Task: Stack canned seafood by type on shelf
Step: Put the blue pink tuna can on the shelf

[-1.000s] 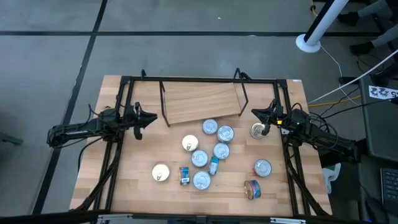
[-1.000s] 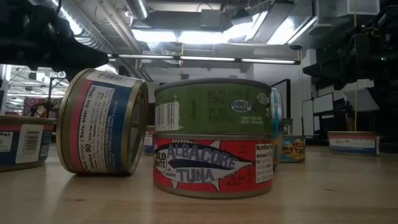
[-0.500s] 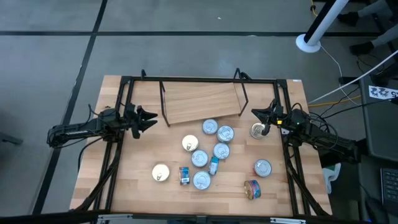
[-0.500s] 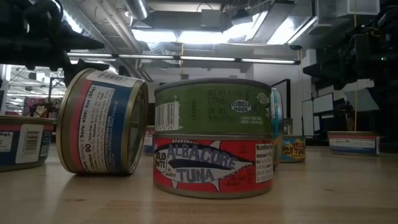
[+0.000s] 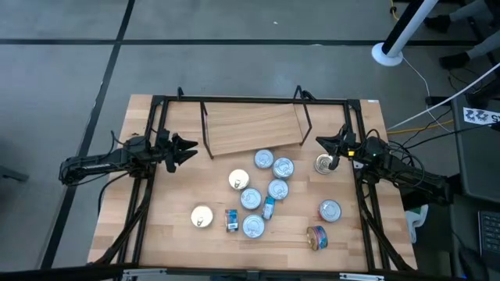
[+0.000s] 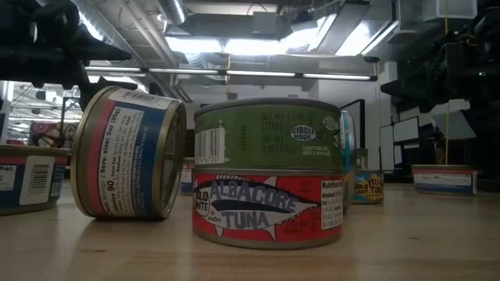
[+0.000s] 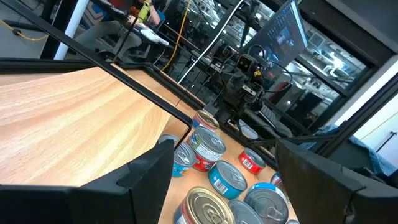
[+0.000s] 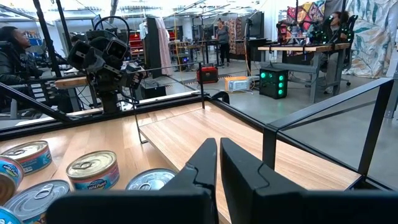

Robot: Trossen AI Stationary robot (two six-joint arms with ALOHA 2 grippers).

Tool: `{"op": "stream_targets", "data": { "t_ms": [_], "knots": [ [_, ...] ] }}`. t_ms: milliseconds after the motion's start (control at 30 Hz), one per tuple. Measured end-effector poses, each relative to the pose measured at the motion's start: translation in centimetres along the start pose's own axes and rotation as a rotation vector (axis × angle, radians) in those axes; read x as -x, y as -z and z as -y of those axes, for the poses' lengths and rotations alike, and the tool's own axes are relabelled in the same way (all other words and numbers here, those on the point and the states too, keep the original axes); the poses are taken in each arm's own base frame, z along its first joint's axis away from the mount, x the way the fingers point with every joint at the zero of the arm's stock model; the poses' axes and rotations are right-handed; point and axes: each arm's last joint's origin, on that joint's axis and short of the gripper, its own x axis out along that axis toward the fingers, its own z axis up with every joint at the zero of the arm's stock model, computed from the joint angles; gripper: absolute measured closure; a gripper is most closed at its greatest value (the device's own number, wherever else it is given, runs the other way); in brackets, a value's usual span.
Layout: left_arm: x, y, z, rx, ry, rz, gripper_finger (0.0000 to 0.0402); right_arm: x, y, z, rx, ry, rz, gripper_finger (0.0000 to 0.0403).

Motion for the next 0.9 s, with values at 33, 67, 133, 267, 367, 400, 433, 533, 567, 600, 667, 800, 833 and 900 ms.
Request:
{"op": "stream_targets", "data": {
  "t_ms": [33, 67, 133, 267, 367, 400, 433, 533, 567, 600, 667, 800, 833, 900],
  "knots": [
    [0.0, 0.0, 0.0, 0.000, 0.000, 0.000, 0.0128, 0.0, 0.0, 0.0, 0.000, 0.000, 0.000, 0.0379],
    [0.0, 0.0, 0.0, 0.000, 0.000, 0.000, 0.0128, 0.0, 0.0, 0.0, 0.000, 0.000, 0.000, 0.0379],
    [0.0, 0.0, 0.0, -0.003, -0.001, 0.000, 0.0128, 0.0, 0.0, 0.0, 0.000, 0.000, 0.000, 0.0379],
    [0.0, 0.0, 0.0, -0.030, -0.008, 0.005, 0.0128, 0.0, 0.0, 0.0, 0.000, 0.000, 0.000, 0.0379],
    [0.0, -0.1, -0.1, -0.059, -0.028, 0.020, 0.0128, 0.0, 0.0, 0.0, 0.000, 0.000, 0.000, 0.0379],
    [0.0, -0.1, -0.1, -0.062, -0.030, 0.021, 0.0128, 0.0, 0.0, 0.0, 0.000, 0.000, 0.000, 0.0379],
    [0.0, -0.1, -0.1, -0.063, -0.030, 0.025, 0.0128, 0.0, 0.0, 0.0, 0.000, 0.000, 0.000, 0.0379],
    [0.0, -0.5, 0.2, -0.064, -0.005, 0.062, 0.0128, 0.0, 0.0, 0.0, 0.000, 0.000, 0.000, 0.0379],
    [-0.1, -0.6, 0.3, -0.073, 0.008, 0.080, 0.0128, 0.0, 0.0, 0.0, 0.000, 0.000, 0.000, 0.0379],
    [-0.1, -0.8, 0.5, -0.083, 0.023, 0.095, 0.0128, 0.0, 0.0, 0.0, 0.000, 0.000, 0.000, 0.0379],
    [-0.2, -1.0, 0.9, -0.112, 0.055, 0.123, 0.0127, 0.0, 0.0, 0.0, 0.000, 0.000, 0.000, 0.0379],
    [-0.6, -1.1, 1.5, -0.150, 0.097, 0.118, 0.0127, 0.0, 0.0, 0.0, 0.000, 0.000, 0.000, 0.0379],
    [-0.7, -1.2, 1.8, -0.161, 0.101, 0.106, 0.0127, 0.0, 0.0, 0.0, 0.000, 0.000, 0.000, 0.0379],
    [-1.0, -1.5, 2.2, -0.185, 0.102, 0.089, 0.0127, 0.0, 0.0, 0.0, 0.000, 0.000, 0.001, 0.0379]
  ]
}}
